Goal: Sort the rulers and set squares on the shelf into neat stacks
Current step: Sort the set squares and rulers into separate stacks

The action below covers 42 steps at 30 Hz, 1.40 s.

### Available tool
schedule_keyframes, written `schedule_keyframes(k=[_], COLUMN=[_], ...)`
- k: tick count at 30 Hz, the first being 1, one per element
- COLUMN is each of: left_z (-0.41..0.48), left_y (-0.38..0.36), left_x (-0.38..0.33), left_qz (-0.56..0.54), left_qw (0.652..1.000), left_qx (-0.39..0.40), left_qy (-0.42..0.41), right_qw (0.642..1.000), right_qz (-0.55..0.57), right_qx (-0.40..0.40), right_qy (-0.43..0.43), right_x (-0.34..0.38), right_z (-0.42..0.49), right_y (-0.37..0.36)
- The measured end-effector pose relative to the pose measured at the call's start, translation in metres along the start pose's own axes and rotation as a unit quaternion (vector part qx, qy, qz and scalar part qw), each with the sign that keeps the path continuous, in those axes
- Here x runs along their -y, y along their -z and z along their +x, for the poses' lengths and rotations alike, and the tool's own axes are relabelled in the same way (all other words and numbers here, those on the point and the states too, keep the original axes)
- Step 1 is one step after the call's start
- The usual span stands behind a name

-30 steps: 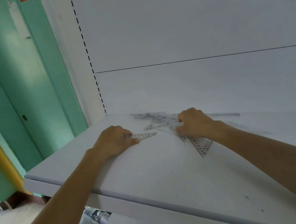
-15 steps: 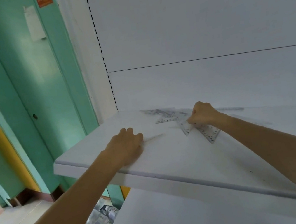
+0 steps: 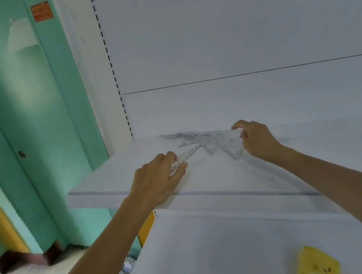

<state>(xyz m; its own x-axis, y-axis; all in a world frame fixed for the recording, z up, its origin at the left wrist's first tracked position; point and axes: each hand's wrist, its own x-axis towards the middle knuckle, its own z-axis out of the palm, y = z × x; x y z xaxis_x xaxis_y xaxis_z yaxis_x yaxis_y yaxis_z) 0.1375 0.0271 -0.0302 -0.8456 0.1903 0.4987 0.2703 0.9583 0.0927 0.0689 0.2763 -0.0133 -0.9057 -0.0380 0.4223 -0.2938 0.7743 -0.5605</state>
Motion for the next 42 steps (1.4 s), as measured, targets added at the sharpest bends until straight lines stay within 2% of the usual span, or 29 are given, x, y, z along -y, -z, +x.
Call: schedule_keyframes(k=[7, 10, 13, 18, 21, 24, 31, 36, 42], left_z=[0.013, 0.021, 0.031, 0.054, 0.065, 0.073, 0.086, 0.08, 0.08], left_y=[-0.02, -0.028, -0.033, -0.044, -0.055, -0.066, -0.088, -0.1, -0.1], left_x=[-0.083, -0.125, -0.165, -0.237, -0.284, -0.326, -0.396, -0.413, -0.417], left_qz=[-0.12, -0.141, -0.149, -0.187, -0.21, -0.22, -0.201, -0.202, -0.21], left_qw=[0.988, 0.983, 0.979, 0.968, 0.963, 0.959, 0.965, 0.964, 0.96], left_qx=[0.078, 0.086, 0.089, 0.077, 0.071, 0.079, 0.085, 0.087, 0.071], left_qy=[-0.056, -0.081, -0.111, -0.149, -0.153, -0.161, -0.142, -0.152, -0.173], right_qw=[0.993, 0.984, 0.98, 0.978, 0.978, 0.977, 0.984, 0.981, 0.965], right_qz=[-0.084, -0.126, -0.115, -0.147, -0.13, -0.155, -0.156, -0.173, -0.22], right_qx=[-0.006, -0.025, -0.039, -0.057, -0.071, -0.052, -0.052, -0.01, 0.105], right_qy=[-0.088, -0.125, -0.158, -0.136, -0.146, -0.137, -0.076, -0.089, -0.101], right_x=[-0.057, -0.089, -0.12, -0.172, -0.208, -0.245, -0.319, -0.35, -0.362], right_z=[-0.071, -0.093, -0.111, -0.129, -0.13, -0.128, -0.125, -0.111, -0.095], right_y=[0.071, 0.109, 0.141, 0.198, 0.233, 0.261, 0.306, 0.325, 0.325])
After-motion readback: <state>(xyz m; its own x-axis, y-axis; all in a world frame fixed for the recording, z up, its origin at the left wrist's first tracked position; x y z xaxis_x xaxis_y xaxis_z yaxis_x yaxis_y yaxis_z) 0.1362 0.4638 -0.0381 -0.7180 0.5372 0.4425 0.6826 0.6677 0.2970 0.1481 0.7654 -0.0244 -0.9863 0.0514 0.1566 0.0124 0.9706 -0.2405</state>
